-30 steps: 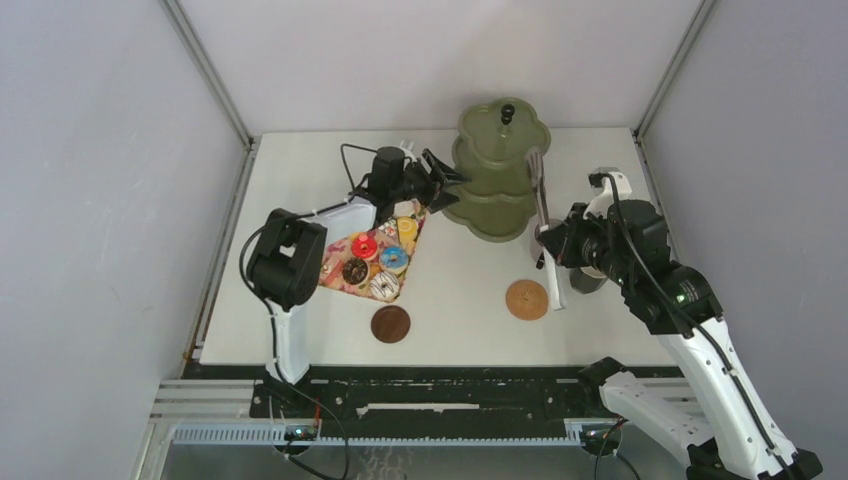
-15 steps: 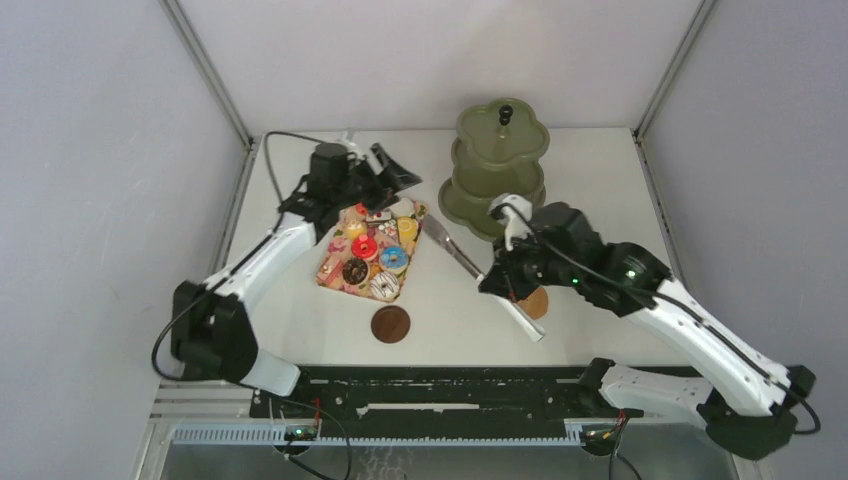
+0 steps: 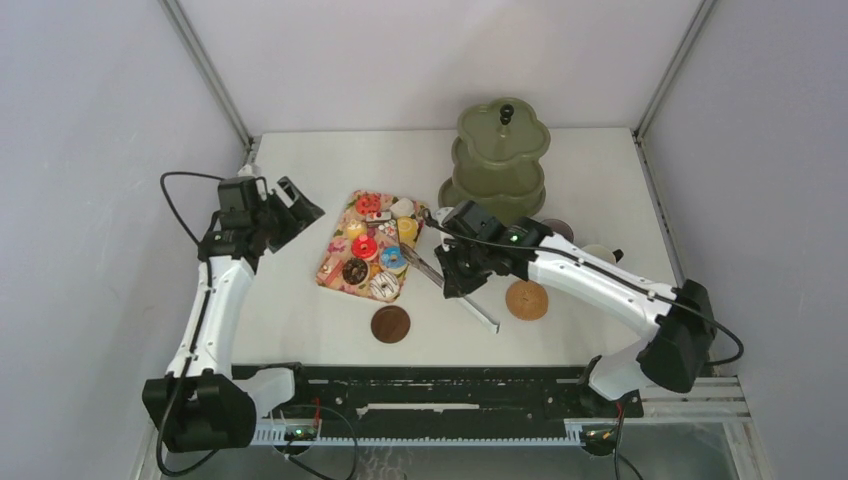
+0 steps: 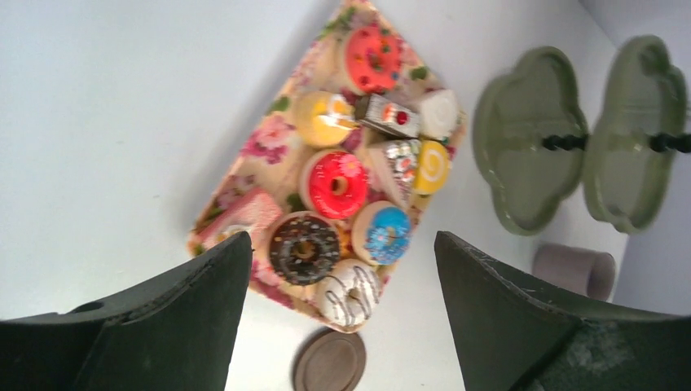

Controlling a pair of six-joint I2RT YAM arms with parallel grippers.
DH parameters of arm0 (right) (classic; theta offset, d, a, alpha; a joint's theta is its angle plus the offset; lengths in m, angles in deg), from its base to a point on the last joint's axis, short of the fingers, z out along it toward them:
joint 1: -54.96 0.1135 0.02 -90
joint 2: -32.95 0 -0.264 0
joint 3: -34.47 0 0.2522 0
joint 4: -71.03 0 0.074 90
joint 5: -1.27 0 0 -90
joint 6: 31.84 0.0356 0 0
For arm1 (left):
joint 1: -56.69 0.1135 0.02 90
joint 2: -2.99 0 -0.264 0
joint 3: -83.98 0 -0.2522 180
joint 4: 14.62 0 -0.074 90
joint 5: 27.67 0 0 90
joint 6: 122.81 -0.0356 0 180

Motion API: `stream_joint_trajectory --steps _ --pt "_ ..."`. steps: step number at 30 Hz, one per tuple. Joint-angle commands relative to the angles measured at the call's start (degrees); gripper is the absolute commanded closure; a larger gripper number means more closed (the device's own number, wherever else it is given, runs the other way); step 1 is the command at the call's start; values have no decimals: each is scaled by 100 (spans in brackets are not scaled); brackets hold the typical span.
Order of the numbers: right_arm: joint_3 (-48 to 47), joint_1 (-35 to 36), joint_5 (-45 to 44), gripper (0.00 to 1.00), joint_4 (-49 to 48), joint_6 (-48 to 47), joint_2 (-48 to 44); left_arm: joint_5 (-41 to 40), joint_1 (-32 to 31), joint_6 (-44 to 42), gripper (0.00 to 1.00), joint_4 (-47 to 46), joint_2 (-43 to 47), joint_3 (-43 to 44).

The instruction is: Serve the afternoon tea

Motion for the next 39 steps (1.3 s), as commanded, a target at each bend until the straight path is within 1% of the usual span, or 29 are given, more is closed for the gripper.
stream_joint_trajectory --steps 1,3,9,13,23,39 --pt "-418 45 -174 78 -355 90 171 0 434 -519 13 430 195 -209" --pt "-430 26 -199 73 -403 90 302 10 460 -550 13 436 273 -265" --pt "-521 -37 -338 74 -376 81 609 61 472 -478 13 360 277 -428" --pt "-668 -35 -374 67 -289 -11 798 114 473 -431 13 288 251 -496" --pt "-957 -31 -657 57 -103 -291 1207 85 475 -419 13 234 216 -497" --pt "-1210 10 -716 55 48 -576 1559 127 475 -403 13 103 16 -529"
